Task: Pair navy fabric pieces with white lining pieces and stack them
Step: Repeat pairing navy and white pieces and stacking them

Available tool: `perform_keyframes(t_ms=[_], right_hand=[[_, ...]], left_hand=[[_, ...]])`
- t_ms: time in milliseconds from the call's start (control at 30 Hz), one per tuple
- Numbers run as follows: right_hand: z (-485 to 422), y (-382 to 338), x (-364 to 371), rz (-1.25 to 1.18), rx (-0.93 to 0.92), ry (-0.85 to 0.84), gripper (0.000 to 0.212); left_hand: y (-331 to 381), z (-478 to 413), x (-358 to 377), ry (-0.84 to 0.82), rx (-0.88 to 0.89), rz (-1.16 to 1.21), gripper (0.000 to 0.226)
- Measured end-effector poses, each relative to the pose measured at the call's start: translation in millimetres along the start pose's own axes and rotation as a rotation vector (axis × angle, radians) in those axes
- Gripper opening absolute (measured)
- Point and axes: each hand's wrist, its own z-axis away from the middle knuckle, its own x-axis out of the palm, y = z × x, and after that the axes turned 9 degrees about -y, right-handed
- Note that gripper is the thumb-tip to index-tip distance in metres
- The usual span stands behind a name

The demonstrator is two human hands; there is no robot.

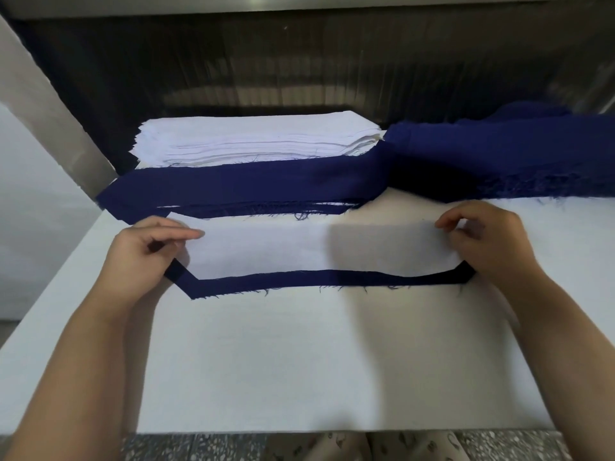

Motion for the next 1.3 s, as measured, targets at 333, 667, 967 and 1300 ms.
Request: perform_keyframes(t_ms=[333, 667, 967, 1300], right_hand=[[0, -1, -1, -0.061, -0.001, -0.048, 0.04], [-1, 2, 1, -0.121, 0.081, -0.125, 0.051], [-2, 4, 1, -0.052, 0.097, -0.061, 0.039], [-2, 4, -2, 0.062, 0.063, -0.042, 0.031]], left_hand=[[1, 3, -5, -0.051, 0.029, 0.035, 0.051], [-10, 3, -8, -0.03, 0.008, 0.029, 0.057], [-3, 1, 0, 0.003, 0.102, -0.026, 0.05], [0, 2, -1, -0.014, 0.109, -0.077, 0.044]])
